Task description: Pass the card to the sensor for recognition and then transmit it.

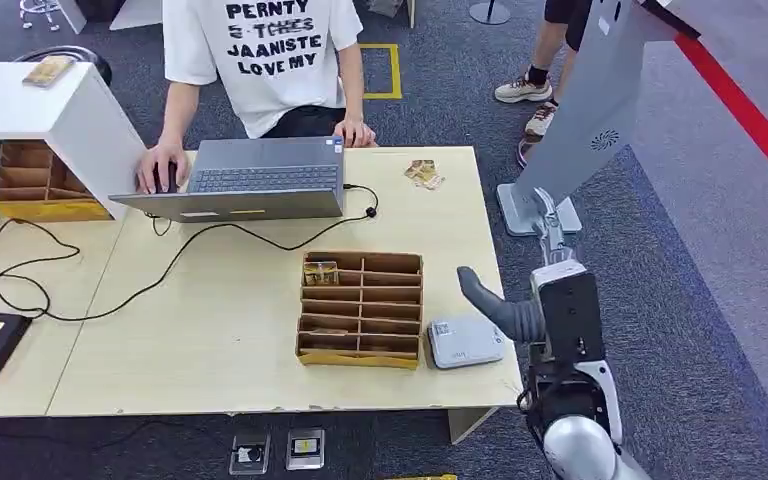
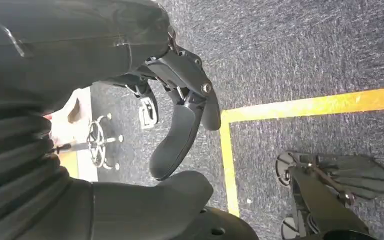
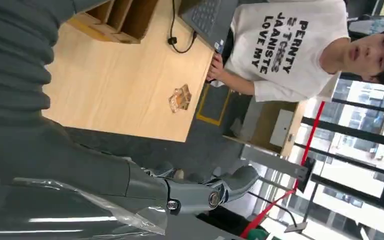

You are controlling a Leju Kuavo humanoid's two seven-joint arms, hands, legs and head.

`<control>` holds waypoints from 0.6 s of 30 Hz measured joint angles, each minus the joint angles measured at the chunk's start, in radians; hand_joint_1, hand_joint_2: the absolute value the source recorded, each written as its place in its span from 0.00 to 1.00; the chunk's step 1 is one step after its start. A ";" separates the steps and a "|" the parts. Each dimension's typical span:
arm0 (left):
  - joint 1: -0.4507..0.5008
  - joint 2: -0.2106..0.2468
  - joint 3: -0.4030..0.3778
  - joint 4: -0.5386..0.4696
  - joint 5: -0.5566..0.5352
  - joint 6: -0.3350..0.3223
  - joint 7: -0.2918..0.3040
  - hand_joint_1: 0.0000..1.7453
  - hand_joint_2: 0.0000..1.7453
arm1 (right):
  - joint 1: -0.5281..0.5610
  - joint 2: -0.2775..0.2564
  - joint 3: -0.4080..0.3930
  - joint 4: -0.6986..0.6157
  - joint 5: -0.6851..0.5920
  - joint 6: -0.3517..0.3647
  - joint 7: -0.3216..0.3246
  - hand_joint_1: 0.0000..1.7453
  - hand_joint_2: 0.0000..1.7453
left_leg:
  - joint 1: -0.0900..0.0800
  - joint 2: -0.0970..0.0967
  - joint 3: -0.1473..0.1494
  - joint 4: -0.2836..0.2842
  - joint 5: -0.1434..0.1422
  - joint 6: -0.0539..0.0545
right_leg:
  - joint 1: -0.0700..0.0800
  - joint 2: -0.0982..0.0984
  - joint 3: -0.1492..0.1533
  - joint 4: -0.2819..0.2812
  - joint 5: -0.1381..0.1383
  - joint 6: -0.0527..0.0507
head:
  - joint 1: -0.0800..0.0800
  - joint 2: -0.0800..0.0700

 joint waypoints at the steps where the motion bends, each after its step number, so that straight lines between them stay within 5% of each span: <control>1: 0.000 0.000 0.000 0.000 0.000 0.000 0.000 0.45 1.00 | 0.016 -0.001 -0.005 -0.003 -0.002 0.000 0.000 0.00 0.00 | 0.000 0.000 0.000 0.000 0.000 0.000 | 0.000 0.000 0.000 0.000 0.000 0.000 | 0.000 0.000; 18: 0.000 0.000 0.000 0.000 -0.007 -0.007 0.000 0.45 1.00 | 0.193 -0.013 -0.073 -0.050 -0.048 0.001 -0.045 0.00 0.00 | 0.000 0.000 0.000 0.000 0.000 0.000 | 0.000 0.000 0.000 0.000 0.000 0.000 | 0.000 0.000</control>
